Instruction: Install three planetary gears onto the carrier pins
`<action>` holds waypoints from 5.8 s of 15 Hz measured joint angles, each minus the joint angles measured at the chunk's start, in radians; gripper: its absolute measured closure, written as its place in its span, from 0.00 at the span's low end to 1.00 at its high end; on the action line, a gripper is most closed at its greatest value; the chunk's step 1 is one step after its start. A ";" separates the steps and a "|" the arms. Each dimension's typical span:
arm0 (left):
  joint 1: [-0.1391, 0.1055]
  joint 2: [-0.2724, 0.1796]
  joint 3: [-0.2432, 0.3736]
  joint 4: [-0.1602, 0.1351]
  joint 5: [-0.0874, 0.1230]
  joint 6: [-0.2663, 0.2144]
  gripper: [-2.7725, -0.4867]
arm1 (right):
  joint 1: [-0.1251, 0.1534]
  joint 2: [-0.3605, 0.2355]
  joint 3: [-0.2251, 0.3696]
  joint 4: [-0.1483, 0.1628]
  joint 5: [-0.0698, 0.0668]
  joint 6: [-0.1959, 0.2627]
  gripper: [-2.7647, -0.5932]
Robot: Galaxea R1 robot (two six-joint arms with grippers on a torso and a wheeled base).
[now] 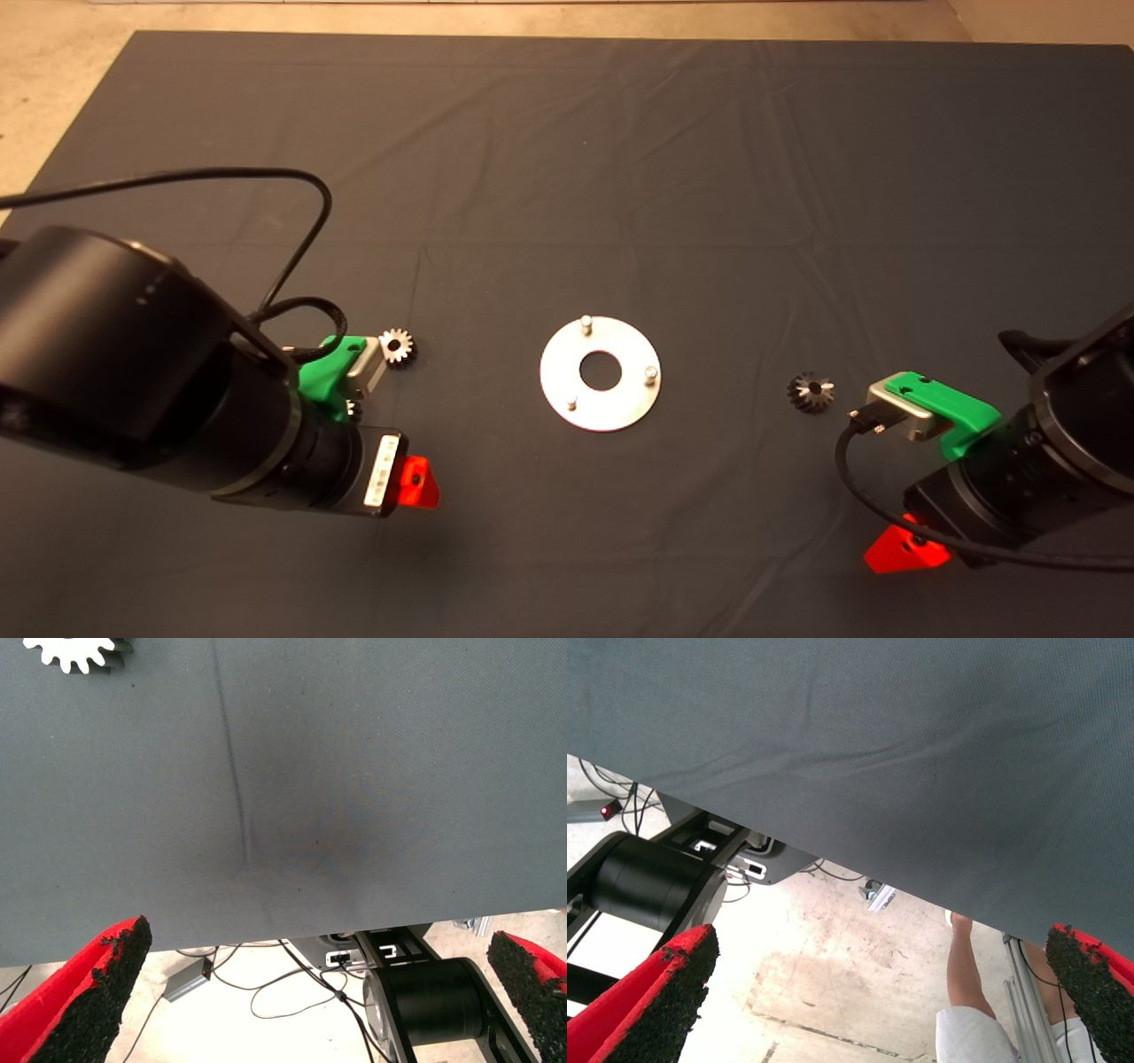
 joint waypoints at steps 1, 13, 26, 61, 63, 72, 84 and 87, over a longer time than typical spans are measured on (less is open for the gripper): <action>0.000 0.000 0.000 0.000 0.000 0.000 0.01 | 0.000 0.000 0.000 0.000 0.000 0.000 0.01; 0.000 0.026 -0.060 0.000 0.001 0.022 0.01 | 0.000 0.000 0.000 0.000 0.000 0.000 0.01; 0.000 0.098 -0.220 0.008 0.000 0.138 0.01 | 0.000 0.011 0.000 -0.001 0.000 0.001 0.01; 0.131 0.111 -0.657 0.176 -0.003 0.545 0.01 | 0.000 0.022 0.000 -0.001 0.000 0.002 0.01; 0.144 0.107 -0.660 0.176 -0.003 0.547 0.01 | 0.000 0.022 0.000 -0.001 0.000 0.002 0.01; 0.173 0.109 -0.712 0.175 -0.041 0.609 0.01 | 0.000 0.022 0.000 0.000 0.000 0.002 0.01; 0.173 0.116 -0.749 0.130 -0.116 0.659 0.09 | 0.000 0.022 0.001 0.000 0.000 0.003 0.01; 0.173 0.114 -0.767 0.131 -0.116 0.680 0.12 | 0.000 0.022 0.002 0.000 0.000 0.003 0.01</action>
